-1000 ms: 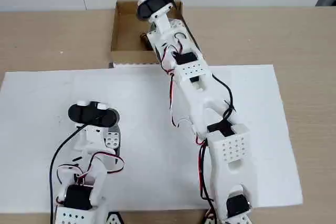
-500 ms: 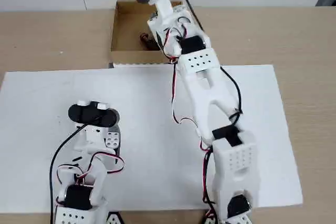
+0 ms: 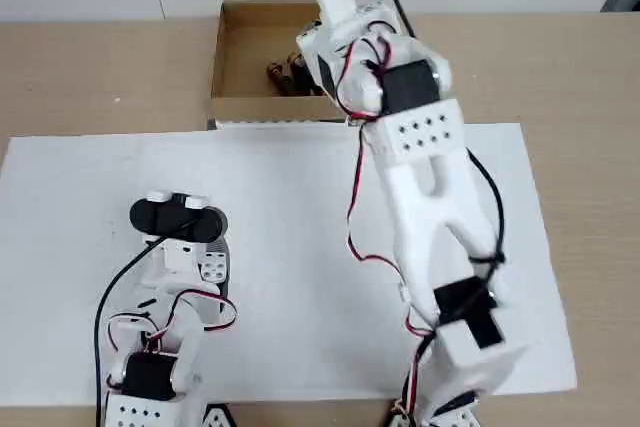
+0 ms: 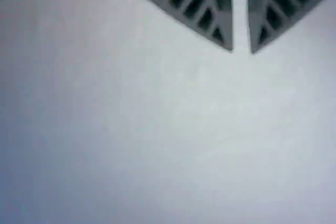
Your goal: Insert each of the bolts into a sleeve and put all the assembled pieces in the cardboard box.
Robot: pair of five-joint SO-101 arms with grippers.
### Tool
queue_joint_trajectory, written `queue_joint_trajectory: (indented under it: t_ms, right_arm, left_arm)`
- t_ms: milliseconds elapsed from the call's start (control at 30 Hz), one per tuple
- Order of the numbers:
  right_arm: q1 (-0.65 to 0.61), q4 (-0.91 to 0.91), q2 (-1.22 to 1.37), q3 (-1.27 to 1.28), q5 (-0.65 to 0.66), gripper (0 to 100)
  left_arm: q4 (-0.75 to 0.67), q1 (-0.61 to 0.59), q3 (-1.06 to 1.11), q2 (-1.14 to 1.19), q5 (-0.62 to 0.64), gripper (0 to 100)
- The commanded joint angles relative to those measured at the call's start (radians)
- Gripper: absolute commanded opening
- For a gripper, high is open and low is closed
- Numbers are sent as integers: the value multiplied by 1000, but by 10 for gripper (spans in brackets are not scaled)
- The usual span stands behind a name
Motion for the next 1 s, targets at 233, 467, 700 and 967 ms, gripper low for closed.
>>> queue_joint_trajectory:
  t_ms: [233, 467, 700, 967]
  right_arm:
    - [4, 312, -292, -54, -71, 2]
    - [68, 447, -427, -54, -112, 2]
    - [131, 538, -570, -51, -176, 2]
    - [131, 533, -776, 172, -233, 2]
  left_arm:
    - [6, 0, -4, -9, 5, 6]
    - [6, 0, -4, -9, 5, 6]
    - [6, 0, -4, -9, 5, 6]
    - [6, 0, -4, -9, 5, 6]
